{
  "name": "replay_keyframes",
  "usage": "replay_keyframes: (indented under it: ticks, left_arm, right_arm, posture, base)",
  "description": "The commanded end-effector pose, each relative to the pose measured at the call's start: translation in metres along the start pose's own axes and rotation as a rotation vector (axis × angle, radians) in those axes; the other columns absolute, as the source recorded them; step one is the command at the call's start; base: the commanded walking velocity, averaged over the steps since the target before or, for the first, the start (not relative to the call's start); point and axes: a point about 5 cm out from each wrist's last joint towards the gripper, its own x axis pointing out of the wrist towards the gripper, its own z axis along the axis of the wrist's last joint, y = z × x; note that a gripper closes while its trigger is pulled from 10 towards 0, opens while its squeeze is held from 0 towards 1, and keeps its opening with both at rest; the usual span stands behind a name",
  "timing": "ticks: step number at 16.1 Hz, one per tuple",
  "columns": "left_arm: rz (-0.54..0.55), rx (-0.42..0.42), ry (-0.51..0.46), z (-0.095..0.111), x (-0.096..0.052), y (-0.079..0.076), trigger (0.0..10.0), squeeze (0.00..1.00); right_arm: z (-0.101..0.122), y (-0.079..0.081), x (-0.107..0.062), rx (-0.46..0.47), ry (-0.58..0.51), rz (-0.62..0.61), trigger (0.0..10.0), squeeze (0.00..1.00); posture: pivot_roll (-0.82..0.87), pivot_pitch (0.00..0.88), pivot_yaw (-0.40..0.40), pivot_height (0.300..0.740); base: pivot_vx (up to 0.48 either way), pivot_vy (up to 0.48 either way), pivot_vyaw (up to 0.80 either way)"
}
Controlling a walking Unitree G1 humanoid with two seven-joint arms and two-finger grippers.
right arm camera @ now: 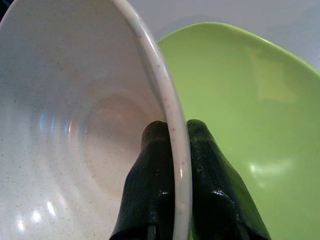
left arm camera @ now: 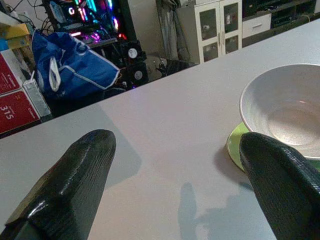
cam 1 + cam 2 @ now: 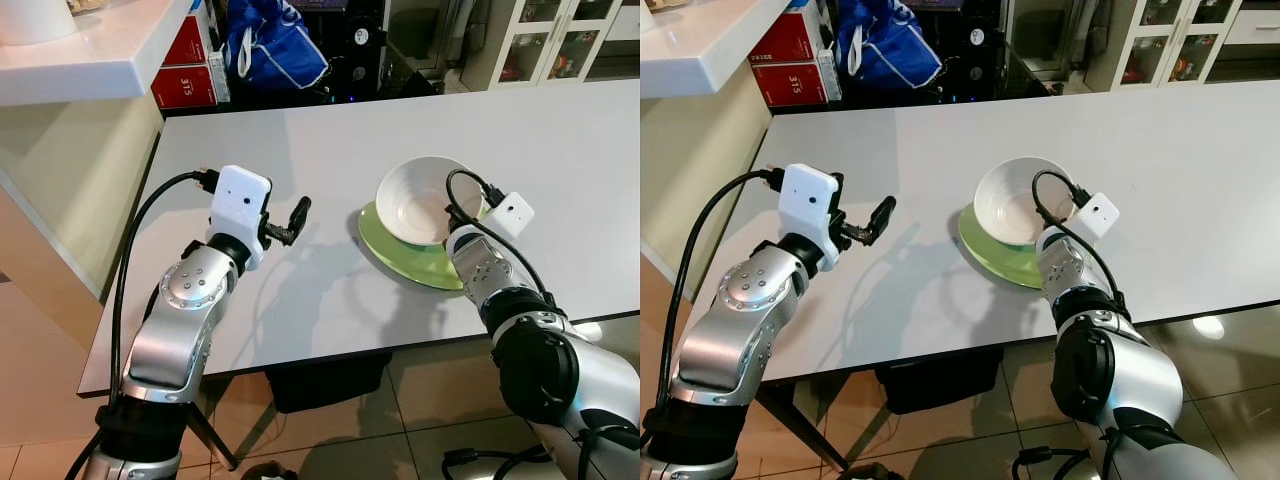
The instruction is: Setting the table
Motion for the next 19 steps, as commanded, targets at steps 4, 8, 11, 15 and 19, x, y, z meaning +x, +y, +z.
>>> replay_keyframes:
  ticks: [4, 8, 11, 15, 19]
  left_arm:
    - [-0.008, 0.024, 0.004, 0.0025, -0.0015, 0.0009, 10.0, 0.00]
    - [-0.012, 0.026, 0.006, 0.0025, -0.0020, 0.0009, 10.0, 0.00]
    - [-0.014, 0.029, 0.006, 0.0027, -0.0019, 0.0004, 10.0, 0.00]
    - [-0.014, 0.030, 0.006, 0.0026, -0.0020, 0.0003, 10.0, 0.00]
    - [-0.011, 0.033, 0.006, 0.0027, -0.0019, 0.0005, 10.0, 0.00]
  right_arm:
    - [-0.0241, -0.0237, -0.0016, -0.038, 0.082, -0.093, 0.0, 0.00]
    - [-0.0234, -0.0242, -0.0016, -0.043, 0.075, -0.099, 0.0, 0.00]
    - [-0.0228, -0.0233, -0.0016, -0.070, 0.075, -0.104, 0.0, 0.00]
    - [-0.0245, -0.0241, -0.0018, -0.091, 0.081, -0.110, 10.0, 1.00]
    - [-0.0247, -0.0223, -0.0018, -0.096, 0.082, -0.105, 10.0, 1.00]
  posture:
    - [0.18, 0.000, 0.069, 0.740]
    - [0.18, 0.000, 0.070, 0.740]
    - [0.18, 0.000, 0.070, 0.740]
    - [0.18, 0.000, 0.069, 0.740]
    - [0.18, 0.000, 0.065, 0.740]
  base:
    - [0.000, 0.000, 0.00]
    - [0.000, 0.000, 0.00]
    - [0.000, 0.000, 0.00]
    - [0.000, 0.000, 0.00]
    - [0.000, 0.000, 0.00]
